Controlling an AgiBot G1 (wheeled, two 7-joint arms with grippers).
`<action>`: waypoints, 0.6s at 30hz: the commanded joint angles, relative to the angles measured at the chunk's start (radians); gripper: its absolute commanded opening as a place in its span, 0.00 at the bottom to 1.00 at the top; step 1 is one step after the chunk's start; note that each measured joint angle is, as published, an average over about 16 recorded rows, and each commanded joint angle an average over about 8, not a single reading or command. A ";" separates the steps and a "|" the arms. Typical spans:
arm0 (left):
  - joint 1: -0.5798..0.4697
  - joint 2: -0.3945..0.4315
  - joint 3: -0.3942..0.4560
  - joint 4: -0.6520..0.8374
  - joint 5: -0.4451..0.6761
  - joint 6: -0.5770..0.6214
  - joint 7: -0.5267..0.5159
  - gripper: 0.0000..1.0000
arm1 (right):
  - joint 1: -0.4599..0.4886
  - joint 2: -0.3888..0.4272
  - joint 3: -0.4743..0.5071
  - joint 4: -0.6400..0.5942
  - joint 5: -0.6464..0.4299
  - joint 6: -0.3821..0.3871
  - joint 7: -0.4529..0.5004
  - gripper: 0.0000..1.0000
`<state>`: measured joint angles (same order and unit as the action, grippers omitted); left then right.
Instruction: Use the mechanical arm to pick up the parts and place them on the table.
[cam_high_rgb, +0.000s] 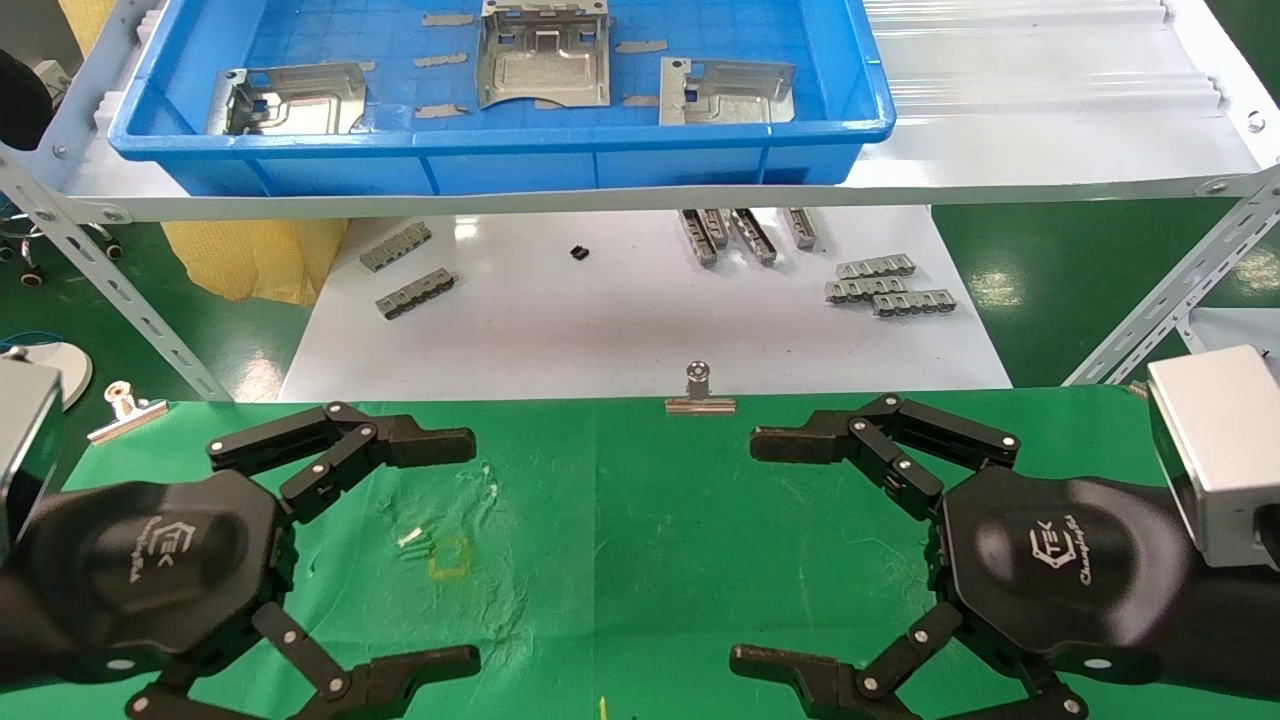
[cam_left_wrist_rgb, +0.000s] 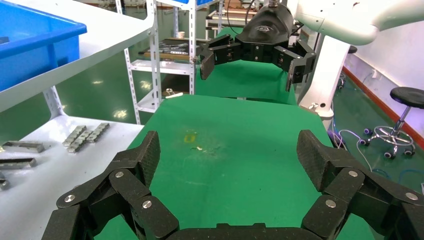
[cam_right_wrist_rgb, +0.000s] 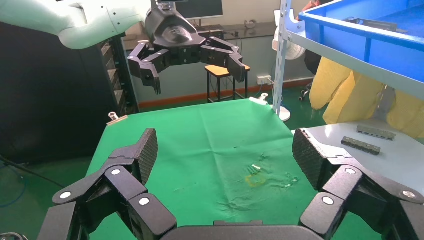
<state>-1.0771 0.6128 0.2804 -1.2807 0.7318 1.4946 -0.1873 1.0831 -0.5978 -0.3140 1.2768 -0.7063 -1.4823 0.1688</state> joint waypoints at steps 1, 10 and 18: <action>0.000 0.000 0.000 0.000 0.000 0.000 0.000 1.00 | 0.000 0.000 0.000 0.000 0.000 0.000 0.000 1.00; 0.000 0.000 0.000 0.000 0.000 0.000 0.000 1.00 | 0.000 0.000 0.000 0.000 0.000 0.000 0.000 1.00; 0.000 0.000 0.000 0.000 0.000 0.000 0.000 1.00 | 0.000 0.000 0.000 0.000 0.000 0.000 0.000 0.48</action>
<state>-1.0771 0.6128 0.2804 -1.2807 0.7318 1.4946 -0.1873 1.0831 -0.5978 -0.3140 1.2768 -0.7063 -1.4823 0.1688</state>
